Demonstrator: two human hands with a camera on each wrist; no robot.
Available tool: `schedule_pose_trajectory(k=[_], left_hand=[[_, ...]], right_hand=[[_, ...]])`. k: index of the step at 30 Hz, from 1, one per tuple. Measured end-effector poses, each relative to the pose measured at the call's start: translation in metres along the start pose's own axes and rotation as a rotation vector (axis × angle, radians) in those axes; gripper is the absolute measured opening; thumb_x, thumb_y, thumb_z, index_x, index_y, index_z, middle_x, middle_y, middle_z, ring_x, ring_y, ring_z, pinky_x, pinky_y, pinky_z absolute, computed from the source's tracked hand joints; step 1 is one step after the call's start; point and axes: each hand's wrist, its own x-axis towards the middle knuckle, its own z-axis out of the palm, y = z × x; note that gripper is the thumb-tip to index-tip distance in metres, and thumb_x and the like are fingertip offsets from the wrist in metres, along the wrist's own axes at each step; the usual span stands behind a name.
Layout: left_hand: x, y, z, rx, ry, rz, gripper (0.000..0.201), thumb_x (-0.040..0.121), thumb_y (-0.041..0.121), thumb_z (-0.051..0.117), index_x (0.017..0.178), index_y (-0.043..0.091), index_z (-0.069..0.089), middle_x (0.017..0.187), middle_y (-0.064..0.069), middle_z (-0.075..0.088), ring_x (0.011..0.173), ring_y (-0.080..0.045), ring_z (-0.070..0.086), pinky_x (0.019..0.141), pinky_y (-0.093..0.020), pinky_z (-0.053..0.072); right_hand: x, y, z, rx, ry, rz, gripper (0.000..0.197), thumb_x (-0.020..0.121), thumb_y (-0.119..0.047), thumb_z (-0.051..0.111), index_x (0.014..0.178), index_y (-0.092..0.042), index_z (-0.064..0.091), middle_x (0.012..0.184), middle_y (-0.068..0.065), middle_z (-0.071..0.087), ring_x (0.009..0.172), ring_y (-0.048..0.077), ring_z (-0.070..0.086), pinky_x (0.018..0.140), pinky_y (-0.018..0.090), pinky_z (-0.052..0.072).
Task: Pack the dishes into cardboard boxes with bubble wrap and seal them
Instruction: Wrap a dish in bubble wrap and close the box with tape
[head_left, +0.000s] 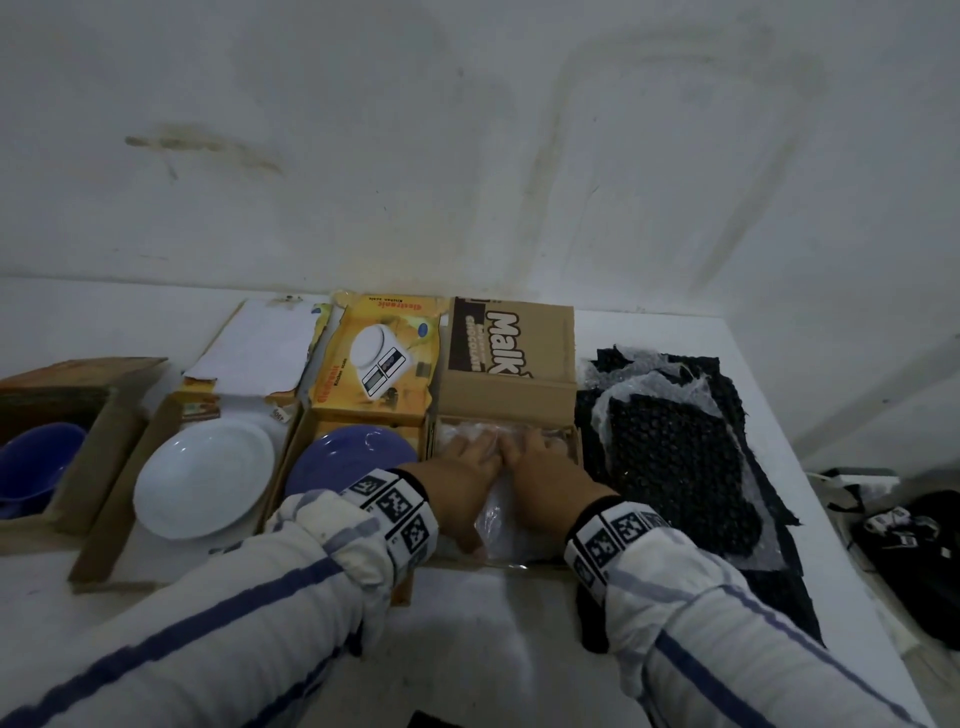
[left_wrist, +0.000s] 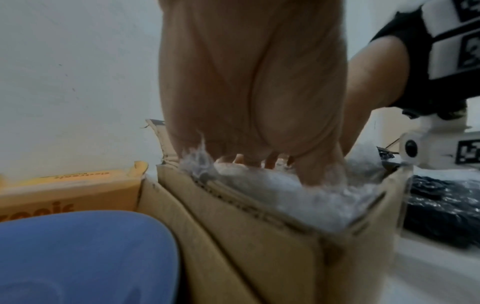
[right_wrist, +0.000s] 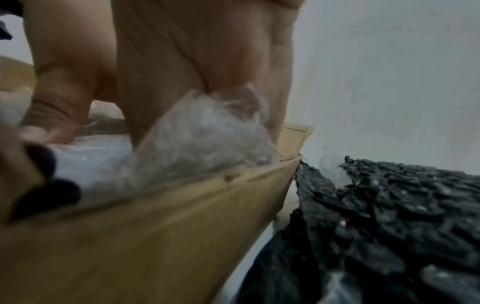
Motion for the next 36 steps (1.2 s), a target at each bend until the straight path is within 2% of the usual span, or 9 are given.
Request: schedule_pose_trajectory(k=[6,10,13,17,25,27,30,33,36], left_hand=[[0.007,0.001,0.007,0.093,0.003,-0.022,0.116,0.072,0.044,0.077,0.151,0.017,-0.004,0.158,-0.008,-0.019,0.145,-0.037,-0.010,0.116,-0.050,0.014],[0.010,-0.001,0.010,0.106,0.008,-0.017,0.115,0.073,0.044,0.076,0.151,0.018,-0.004,0.158,-0.010,-0.019,0.145,-0.037,-0.011,0.116,-0.049,0.011],[0.009,-0.003,0.011,0.122,0.022,-0.009,0.114,0.074,0.047,0.074,0.151,0.018,-0.003,0.158,-0.010,-0.019,0.145,-0.036,-0.009,0.116,-0.048,0.010],[0.006,-0.006,0.011,0.136,0.020,0.010,0.110,0.078,0.050,0.069,0.151,0.018,-0.007,0.157,-0.009,-0.021,0.145,-0.035,-0.012,0.117,-0.047,0.008],[-0.003,-0.012,0.013,0.051,0.141,0.065,0.109,0.074,0.053,0.071,0.152,0.025,0.002,0.158,-0.007,-0.017,0.145,-0.031,-0.005,0.117,-0.044,0.009],[-0.010,-0.013,0.009,-0.006,0.185,0.068,0.104,0.073,0.052,0.072,0.151,0.026,0.007,0.159,-0.005,-0.007,0.145,-0.030,0.000,0.117,-0.044,0.011],[-0.024,-0.024,0.001,-0.175,0.315,0.034,0.077,0.074,0.037,0.072,0.138,0.025,0.031,0.147,-0.002,0.021,0.136,-0.024,0.021,0.111,-0.037,0.024],[-0.030,-0.039,-0.005,-0.116,0.190,-0.011,0.071,0.076,0.032,0.070,0.136,0.022,0.035,0.145,-0.002,0.026,0.138,-0.023,0.023,0.113,-0.036,0.024],[-0.026,-0.043,-0.004,0.030,0.040,-0.047,0.085,0.079,0.044,0.068,0.148,0.023,0.021,0.159,-0.003,0.003,0.147,-0.025,-0.004,0.118,-0.042,0.000]], right_hand=[[-0.008,0.027,-0.041,0.009,-0.077,-0.085,0.052,0.088,-0.004,0.047,0.138,-0.014,0.039,0.141,0.011,0.043,0.127,0.028,0.045,0.105,0.036,0.037],[-0.023,0.035,-0.033,-0.365,-0.168,-0.055,0.043,0.087,-0.015,0.053,0.129,-0.011,0.043,0.140,0.016,0.038,0.136,0.032,0.026,0.113,0.056,0.012],[-0.024,0.025,-0.013,-0.456,-0.122,-0.040,0.060,0.086,-0.030,0.059,0.137,-0.009,0.036,0.149,0.022,0.026,0.143,0.035,0.011,0.115,0.059,0.002],[-0.019,0.014,0.006,-0.430,0.005,0.016,0.045,0.097,-0.023,0.034,0.139,-0.008,0.035,0.149,0.024,0.023,0.142,0.037,0.014,0.116,0.054,0.003],[-0.029,0.032,-0.016,-0.160,-0.112,-0.036,0.061,0.080,-0.030,0.063,0.133,-0.016,0.037,0.145,0.015,0.025,0.144,0.029,0.011,0.110,0.062,-0.010],[-0.030,0.033,-0.026,-0.018,-0.090,0.002,0.048,0.082,-0.015,0.056,0.127,-0.016,0.039,0.137,0.012,0.034,0.137,0.029,0.025,0.111,0.061,-0.008],[-0.030,0.035,-0.023,-0.180,-0.033,-0.013,0.040,0.086,-0.009,0.047,0.125,-0.009,0.042,0.136,0.015,0.034,0.130,0.031,0.032,0.112,0.063,0.000],[-0.026,0.031,-0.009,-0.340,-0.030,-0.021,0.046,0.089,-0.021,0.046,0.133,-0.008,0.042,0.149,0.017,0.024,0.143,0.031,0.013,0.113,0.062,-0.002],[-0.022,0.022,0.003,-0.347,0.015,0.005,0.050,0.088,-0.025,0.047,0.135,-0.008,0.042,0.151,0.019,0.019,0.144,0.035,0.007,0.113,0.062,-0.004]])
